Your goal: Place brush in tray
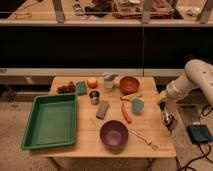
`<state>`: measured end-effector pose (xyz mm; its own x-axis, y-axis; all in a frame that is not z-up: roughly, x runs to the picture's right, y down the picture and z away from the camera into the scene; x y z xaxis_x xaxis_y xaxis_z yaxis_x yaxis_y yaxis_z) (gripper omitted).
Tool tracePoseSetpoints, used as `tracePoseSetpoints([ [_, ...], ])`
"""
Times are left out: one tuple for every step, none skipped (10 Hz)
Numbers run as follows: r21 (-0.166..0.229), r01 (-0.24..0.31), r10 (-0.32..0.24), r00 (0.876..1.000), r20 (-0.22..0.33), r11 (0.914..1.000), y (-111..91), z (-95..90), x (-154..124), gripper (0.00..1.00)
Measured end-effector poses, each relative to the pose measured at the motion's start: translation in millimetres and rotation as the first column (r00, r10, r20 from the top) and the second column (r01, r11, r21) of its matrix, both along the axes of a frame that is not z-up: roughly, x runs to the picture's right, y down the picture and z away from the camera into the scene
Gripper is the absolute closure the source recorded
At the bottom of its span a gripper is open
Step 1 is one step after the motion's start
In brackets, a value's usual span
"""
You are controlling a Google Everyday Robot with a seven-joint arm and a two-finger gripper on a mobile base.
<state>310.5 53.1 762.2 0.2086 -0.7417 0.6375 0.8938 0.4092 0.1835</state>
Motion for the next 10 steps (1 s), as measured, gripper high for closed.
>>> tracePoseSetpoints([
  [0.026, -0.010, 0.010, 1.000, 0.013, 0.9996, -20.1, -9.2, -5.0, 1.00],
  [0.071, -0.015, 0.012, 0.999, 0.037, 0.9973, -53.8, -25.0, -18.6, 1.00],
  [0.097, -0.011, 0.006, 0.999, 0.050, 0.9953, -73.1, -34.4, -29.3, 1.00],
  [0.134, 0.002, -0.011, 0.998, 0.068, 0.9910, -98.8, -46.7, -47.5, 1.00],
  [0.171, 0.022, -0.037, 0.995, 0.089, 0.9851, -123.6, -58.1, -73.4, 1.00],
  [0.198, 0.036, -0.058, 0.993, 0.105, 0.9796, -140.7, -65.6, -96.9, 1.00],
  [0.227, 0.053, -0.083, 0.989, 0.125, 0.9724, -156.7, -73.4, -123.1, 1.00],
  [0.258, 0.066, -0.107, 0.983, 0.148, 0.9640, -171.2, -83.3, -147.7, 1.00],
  [0.263, 0.069, -0.112, 0.982, 0.155, 0.9624, -173.0, -84.6, -152.6, 1.00],
  [0.262, 0.067, -0.109, 0.983, 0.147, 0.9628, -171.8, -84.2, -146.9, 1.00],
])
